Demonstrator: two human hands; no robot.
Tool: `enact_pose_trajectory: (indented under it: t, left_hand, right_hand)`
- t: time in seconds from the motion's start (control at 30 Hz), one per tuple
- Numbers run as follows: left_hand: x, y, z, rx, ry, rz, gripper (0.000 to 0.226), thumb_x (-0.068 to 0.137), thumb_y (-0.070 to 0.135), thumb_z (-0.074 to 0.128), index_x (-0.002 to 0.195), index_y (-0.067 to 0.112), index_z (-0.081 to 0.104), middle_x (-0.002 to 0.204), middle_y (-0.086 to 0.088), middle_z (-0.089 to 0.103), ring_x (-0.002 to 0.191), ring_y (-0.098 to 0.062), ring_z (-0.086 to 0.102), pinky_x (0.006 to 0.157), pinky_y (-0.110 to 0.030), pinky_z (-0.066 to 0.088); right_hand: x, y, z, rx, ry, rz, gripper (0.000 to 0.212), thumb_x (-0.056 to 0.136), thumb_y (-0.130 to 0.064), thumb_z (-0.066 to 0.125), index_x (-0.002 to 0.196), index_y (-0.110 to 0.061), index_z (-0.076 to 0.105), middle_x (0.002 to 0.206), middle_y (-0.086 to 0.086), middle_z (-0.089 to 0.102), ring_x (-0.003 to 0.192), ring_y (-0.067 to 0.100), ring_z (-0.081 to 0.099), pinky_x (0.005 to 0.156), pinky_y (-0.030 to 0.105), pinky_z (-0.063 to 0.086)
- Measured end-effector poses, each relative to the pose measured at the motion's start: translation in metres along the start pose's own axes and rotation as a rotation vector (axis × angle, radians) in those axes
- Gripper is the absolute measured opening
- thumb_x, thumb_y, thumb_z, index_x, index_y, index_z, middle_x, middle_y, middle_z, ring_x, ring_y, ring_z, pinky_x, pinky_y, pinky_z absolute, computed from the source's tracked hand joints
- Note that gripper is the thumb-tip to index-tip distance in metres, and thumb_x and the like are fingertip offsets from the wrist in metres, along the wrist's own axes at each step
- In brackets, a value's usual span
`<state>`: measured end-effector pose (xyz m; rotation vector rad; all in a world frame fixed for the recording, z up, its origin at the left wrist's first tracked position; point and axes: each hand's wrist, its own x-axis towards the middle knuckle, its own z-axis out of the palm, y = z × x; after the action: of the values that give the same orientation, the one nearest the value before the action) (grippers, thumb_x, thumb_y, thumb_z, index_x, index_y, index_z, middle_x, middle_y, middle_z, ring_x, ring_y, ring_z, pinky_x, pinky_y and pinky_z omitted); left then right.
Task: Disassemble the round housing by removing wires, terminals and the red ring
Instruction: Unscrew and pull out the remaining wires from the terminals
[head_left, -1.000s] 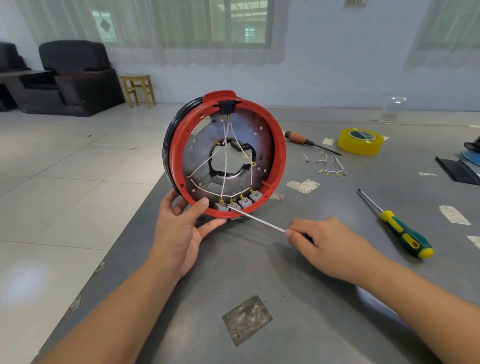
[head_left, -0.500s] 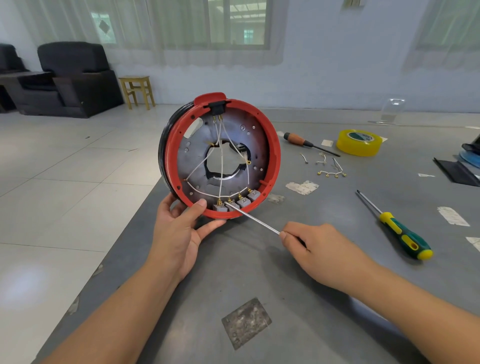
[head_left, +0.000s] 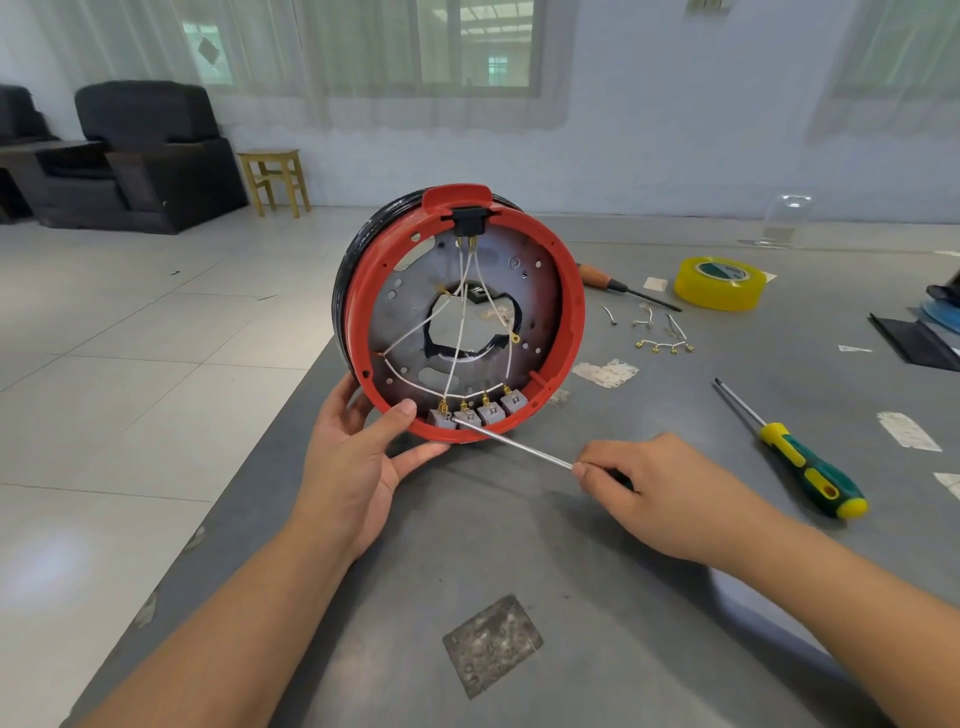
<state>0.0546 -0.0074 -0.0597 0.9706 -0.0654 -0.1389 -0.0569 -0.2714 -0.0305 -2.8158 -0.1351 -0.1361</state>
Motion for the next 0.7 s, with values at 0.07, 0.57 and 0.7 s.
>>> enact_pose_trajectory:
  t: [0.07, 0.57, 0.7]
  left_hand:
    - [-0.001, 0.0, 0.0, -0.002, 0.001, -0.009, 0.059, 0.091, -0.009, 0.067, 0.145, 0.012, 0.053, 0.14, -0.014, 0.064, 0.122, -0.039, 0.067, 0.084, -0.064, 0.06]
    - [-0.003, 0.003, 0.004, -0.042, 0.053, -0.043, 0.051, 0.094, -0.007, 0.064, 0.141, 0.009, 0.055, 0.136, -0.023, 0.065, 0.118, -0.042, 0.069, 0.08, -0.061, 0.061]
    - [-0.004, 0.003, 0.004, -0.055, 0.074, -0.052, 0.049, 0.094, -0.006, 0.065, 0.14, 0.008, 0.055, 0.135, -0.026, 0.064, 0.117, -0.043, 0.069, 0.077, -0.058, 0.062]
  right_hand:
    - [-0.001, 0.0, 0.002, -0.007, -0.003, 0.008, 0.036, 0.099, -0.054, 0.032, 0.095, -0.031, 0.059, 0.068, -0.006, 0.061, 0.064, 0.012, 0.056, 0.062, 0.038, 0.051]
    - [-0.004, -0.009, 0.013, -0.132, 0.084, 0.001, 0.033, 0.103, -0.054, 0.028, 0.095, -0.028, 0.047, 0.064, -0.003, 0.053, 0.064, 0.021, 0.056, 0.059, 0.04, 0.05]
    - [-0.005, -0.012, 0.017, -0.15, 0.101, -0.001, 0.034, 0.102, -0.055, 0.025, 0.095, -0.028, 0.044, 0.065, -0.002, 0.052, 0.065, 0.023, 0.056, 0.06, 0.042, 0.051]
